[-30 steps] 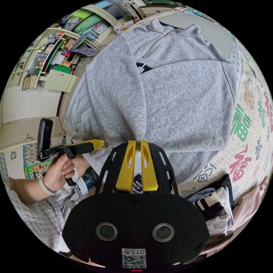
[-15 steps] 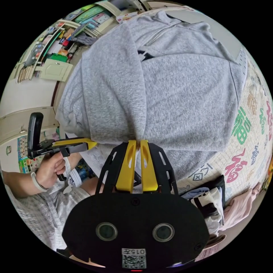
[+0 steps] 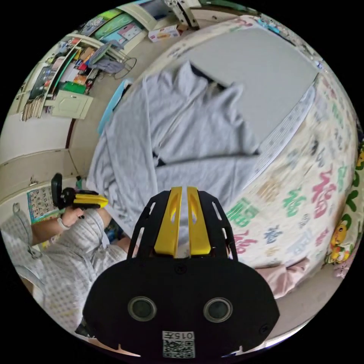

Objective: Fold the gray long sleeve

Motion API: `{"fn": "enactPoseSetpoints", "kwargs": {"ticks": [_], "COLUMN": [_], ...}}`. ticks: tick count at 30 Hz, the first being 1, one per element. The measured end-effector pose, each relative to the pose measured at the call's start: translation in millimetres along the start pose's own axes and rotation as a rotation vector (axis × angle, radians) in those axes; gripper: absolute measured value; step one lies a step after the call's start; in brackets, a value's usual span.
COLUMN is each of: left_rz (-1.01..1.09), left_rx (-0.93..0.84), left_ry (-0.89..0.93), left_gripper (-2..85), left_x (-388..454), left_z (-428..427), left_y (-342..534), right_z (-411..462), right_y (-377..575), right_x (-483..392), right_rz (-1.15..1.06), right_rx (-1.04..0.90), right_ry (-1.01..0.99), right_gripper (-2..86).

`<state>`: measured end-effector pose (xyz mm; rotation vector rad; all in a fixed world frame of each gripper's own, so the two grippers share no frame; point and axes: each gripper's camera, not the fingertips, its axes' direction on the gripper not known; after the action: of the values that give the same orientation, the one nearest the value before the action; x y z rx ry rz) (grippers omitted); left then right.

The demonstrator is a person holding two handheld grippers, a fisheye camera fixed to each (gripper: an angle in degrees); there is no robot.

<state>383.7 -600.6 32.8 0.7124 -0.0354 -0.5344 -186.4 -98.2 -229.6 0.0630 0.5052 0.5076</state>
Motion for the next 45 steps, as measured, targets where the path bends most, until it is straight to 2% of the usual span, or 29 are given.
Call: {"fn": "enactPoseSetpoints", "kwargs": {"ticks": [2, 5, 9, 15, 23, 28, 31, 34, 39, 45], "left_rz": [0.042, 0.056, 0.038, 0.005, 0.07, 0.094, 0.079, 0.075, 0.058, 0.106], "left_rx": [0.097, 0.222, 0.292, 0.285, 0.173, 0.189, 0.139, 0.128, 0.081, 0.166], "left_ry": [-0.004, 0.022, -0.026, -0.085, -0.11, -0.217, -0.233, -0.21, -0.197, -0.165], "left_gripper": [0.8, 0.3, 0.4, 4.0, 10.8, 11.9, 11.4, 9.3, 4.7, 1.5], "left_x": [-1, -10, -7, 42, 173, 207, 207, 203, 187, 164], "left_z": [-63, -114, -114, -32, 117, 159, 169, 162, 133, 39], "left_y": [-60, -105, -132, -167, -183, -200, -220, -230, -241, -235], "right_z": [-28, -57, -83, -99, -86, -80, -65, -53, -44, -64], "right_y": [-37, -85, -139, -224, -329, -368, -386, -393, -399, -400], "right_x": [-18, -38, -48, -69, -111, -120, -124, -127, -134, -118], "right_rz": [0.044, 0.082, 0.164, 0.236, 0.278, 0.341, 0.379, 0.423, 0.4, 0.42], "right_rx": [0.043, 0.099, 0.145, 0.134, -0.002, -0.011, -0.117, -0.193, -0.235, -0.147], "right_ry": [-0.038, -0.059, -0.114, -0.168, -0.224, -0.183, -0.187, -0.212, -0.209, -0.219], "right_gripper": [2.5, 3.0, 3.6, 5.6, 10.1, 11.7, 13.5, 13.3, 7.5, 4.1]}}
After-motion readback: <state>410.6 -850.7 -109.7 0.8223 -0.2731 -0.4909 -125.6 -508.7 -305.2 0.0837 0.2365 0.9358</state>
